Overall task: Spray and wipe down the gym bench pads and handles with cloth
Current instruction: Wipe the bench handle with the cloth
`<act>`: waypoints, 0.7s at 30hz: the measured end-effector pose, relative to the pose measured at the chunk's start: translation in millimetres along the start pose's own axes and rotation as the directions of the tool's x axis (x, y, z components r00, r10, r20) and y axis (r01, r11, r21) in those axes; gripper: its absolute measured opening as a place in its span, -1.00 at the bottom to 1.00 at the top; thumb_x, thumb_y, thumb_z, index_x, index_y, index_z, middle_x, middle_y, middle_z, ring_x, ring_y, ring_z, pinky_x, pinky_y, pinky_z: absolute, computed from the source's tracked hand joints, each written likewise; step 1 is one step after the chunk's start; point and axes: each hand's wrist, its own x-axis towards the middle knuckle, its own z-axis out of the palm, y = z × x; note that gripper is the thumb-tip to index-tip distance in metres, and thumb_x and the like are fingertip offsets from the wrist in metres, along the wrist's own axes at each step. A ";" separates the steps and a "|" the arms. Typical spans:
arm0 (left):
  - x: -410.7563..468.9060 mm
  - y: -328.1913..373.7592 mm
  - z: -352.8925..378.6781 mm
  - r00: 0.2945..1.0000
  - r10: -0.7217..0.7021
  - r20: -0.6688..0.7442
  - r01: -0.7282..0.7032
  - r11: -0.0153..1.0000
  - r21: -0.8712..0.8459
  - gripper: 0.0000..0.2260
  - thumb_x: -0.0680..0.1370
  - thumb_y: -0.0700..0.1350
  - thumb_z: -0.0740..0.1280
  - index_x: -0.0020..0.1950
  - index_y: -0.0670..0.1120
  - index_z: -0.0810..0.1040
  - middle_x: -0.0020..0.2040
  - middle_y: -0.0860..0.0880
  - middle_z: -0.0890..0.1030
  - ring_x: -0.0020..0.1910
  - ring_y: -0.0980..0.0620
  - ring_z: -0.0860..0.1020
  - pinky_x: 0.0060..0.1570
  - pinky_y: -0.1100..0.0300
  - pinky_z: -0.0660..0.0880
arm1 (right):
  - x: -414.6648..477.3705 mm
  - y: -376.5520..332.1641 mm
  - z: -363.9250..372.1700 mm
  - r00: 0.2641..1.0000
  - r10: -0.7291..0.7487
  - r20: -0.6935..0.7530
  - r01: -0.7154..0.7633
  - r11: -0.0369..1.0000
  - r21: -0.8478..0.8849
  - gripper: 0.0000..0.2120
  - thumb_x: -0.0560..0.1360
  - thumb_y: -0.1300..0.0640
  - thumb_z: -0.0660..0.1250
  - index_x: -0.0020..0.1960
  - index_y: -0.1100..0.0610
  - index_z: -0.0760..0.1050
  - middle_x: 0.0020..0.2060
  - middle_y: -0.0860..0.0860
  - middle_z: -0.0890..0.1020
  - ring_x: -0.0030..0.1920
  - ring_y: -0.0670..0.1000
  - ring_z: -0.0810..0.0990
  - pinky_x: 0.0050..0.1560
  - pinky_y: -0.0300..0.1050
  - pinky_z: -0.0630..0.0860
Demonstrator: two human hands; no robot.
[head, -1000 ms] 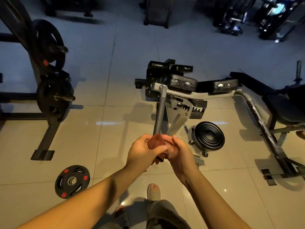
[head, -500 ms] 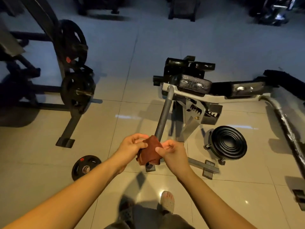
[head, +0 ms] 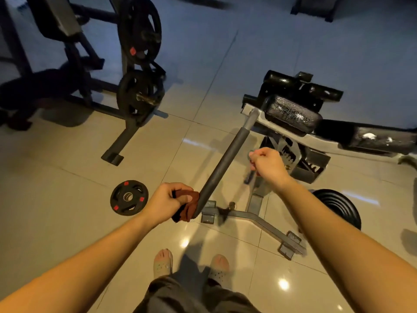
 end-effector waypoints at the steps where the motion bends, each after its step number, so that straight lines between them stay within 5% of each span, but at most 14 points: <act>1: 4.8 2.4 6.3 0.999 0.018 -0.048 -0.019 1.000 -0.020 -0.85 0.59 -0.26 0.42 0.06 -0.05 0.71 -0.09 -0.03 0.74 -0.08 -0.05 0.70 0.02 -0.03 0.67 | 12.9 -4.9 0.1 1.000 -0.003 0.001 0.003 1.000 -0.020 -0.69 0.57 -0.06 0.31 -0.10 0.20 0.57 -0.30 0.07 0.59 -0.20 0.09 0.54 -0.09 0.09 0.50; 4: 29.5 22.8 25.0 0.989 0.073 -0.128 -0.089 0.987 -0.130 -0.85 0.59 -0.26 0.42 0.09 -0.05 0.70 -0.06 -0.02 0.71 -0.11 -0.06 0.65 -0.16 0.10 0.60 | 43.6 -21.1 4.2 1.000 -0.012 -0.016 0.012 1.000 0.026 -0.71 0.59 -0.11 0.31 -0.13 0.10 0.51 -0.23 0.07 0.55 -0.13 0.13 0.55 -0.07 0.06 0.45; 8: 34.4 26.7 29.3 0.981 0.182 -0.068 -0.185 0.982 -0.036 -0.81 0.55 -0.25 0.46 0.11 -0.03 0.69 0.01 0.06 0.68 0.04 0.08 0.63 0.10 0.18 0.58 | 58.5 -47.2 1.3 0.997 -0.002 -0.074 0.012 0.991 0.130 -0.74 0.64 0.00 0.30 -0.13 0.14 0.53 -0.24 0.13 0.61 -0.20 0.12 0.57 -0.16 0.01 0.44; 11: 4.9 -10.9 19.5 0.992 0.123 0.026 -0.125 0.990 0.061 -0.78 0.52 -0.25 0.49 0.05 0.06 0.70 -0.03 0.12 0.68 0.02 0.11 0.63 0.08 0.15 0.57 | 66.4 -56.0 -0.6 0.997 0.017 -0.072 -0.009 0.994 0.110 -0.75 0.64 0.05 0.32 -0.17 0.12 0.48 -0.21 0.16 0.65 -0.24 0.09 0.67 -0.27 -0.07 0.45; 16: 7.6 -15.8 30.2 0.985 0.114 -0.132 -0.115 0.993 0.001 -0.78 0.51 -0.24 0.52 -0.01 0.09 0.70 -0.05 0.10 0.69 -0.01 0.13 0.64 0.10 0.11 0.60 | 72.1 -60.9 -1.8 0.998 0.056 -0.039 -0.053 0.995 0.081 -0.82 0.63 0.10 0.37 -0.08 0.18 0.48 -0.22 0.16 0.67 -0.32 0.03 0.68 -0.38 -0.13 0.45; 21: 66.3 45.7 56.0 0.946 0.240 -0.219 -0.267 0.958 -0.101 -0.76 0.54 -0.23 0.48 0.01 0.14 0.64 0.00 0.14 0.67 0.05 0.16 0.63 0.16 0.20 0.56 | 77.5 -66.9 -13.3 0.991 0.120 0.062 -0.122 0.992 0.040 -0.77 0.60 0.03 0.41 0.10 0.20 0.56 -0.16 0.13 0.72 -0.26 0.03 0.69 0.05 0.06 0.59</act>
